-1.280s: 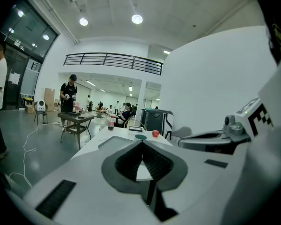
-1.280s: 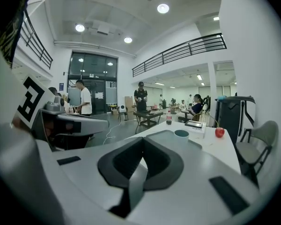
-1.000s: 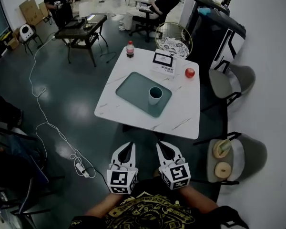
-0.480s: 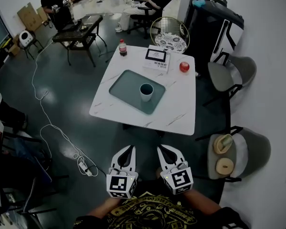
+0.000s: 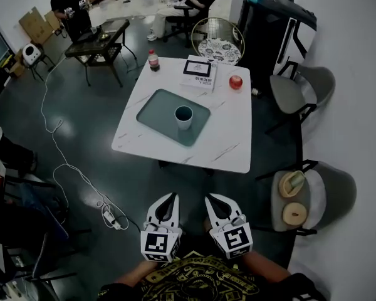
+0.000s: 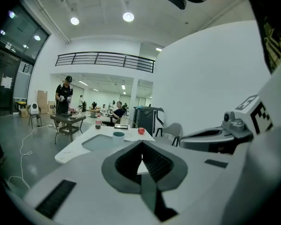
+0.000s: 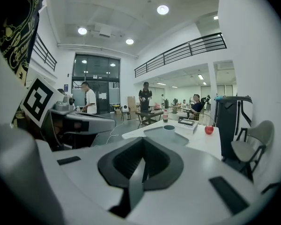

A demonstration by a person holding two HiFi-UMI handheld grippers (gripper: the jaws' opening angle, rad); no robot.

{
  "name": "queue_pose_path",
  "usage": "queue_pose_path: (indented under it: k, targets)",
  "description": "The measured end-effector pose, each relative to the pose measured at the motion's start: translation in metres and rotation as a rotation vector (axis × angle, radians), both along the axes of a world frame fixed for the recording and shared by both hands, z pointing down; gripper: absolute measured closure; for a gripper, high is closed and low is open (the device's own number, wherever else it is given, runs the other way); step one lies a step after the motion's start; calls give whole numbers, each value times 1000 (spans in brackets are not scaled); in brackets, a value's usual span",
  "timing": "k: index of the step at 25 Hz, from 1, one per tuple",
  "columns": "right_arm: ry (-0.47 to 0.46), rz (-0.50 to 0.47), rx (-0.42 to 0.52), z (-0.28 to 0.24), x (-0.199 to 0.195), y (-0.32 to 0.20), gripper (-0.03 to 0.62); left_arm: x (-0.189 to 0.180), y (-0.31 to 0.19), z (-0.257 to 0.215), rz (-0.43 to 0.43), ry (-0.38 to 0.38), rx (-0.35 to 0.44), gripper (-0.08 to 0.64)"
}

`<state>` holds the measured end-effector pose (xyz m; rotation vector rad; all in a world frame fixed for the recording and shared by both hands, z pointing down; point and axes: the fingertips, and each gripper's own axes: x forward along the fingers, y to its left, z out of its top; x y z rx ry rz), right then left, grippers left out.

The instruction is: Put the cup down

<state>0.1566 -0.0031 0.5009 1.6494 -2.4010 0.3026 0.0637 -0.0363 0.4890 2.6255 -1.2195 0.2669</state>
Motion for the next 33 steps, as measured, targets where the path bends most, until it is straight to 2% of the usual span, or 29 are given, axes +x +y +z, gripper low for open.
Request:
queue_pose_path:
  k: [13, 28, 33]
  targets:
    - [-12, -25, -25, 5, -5, 6, 588, 0, 6, 5, -6, -4, -12, 551]
    - [-3, -20, -3, 3, -15, 3, 588, -9, 4, -1, 2, 1, 8, 551]
    - [0, -21, 1, -2, -17, -1, 588, -13, 2, 0, -8, 11, -13, 551]
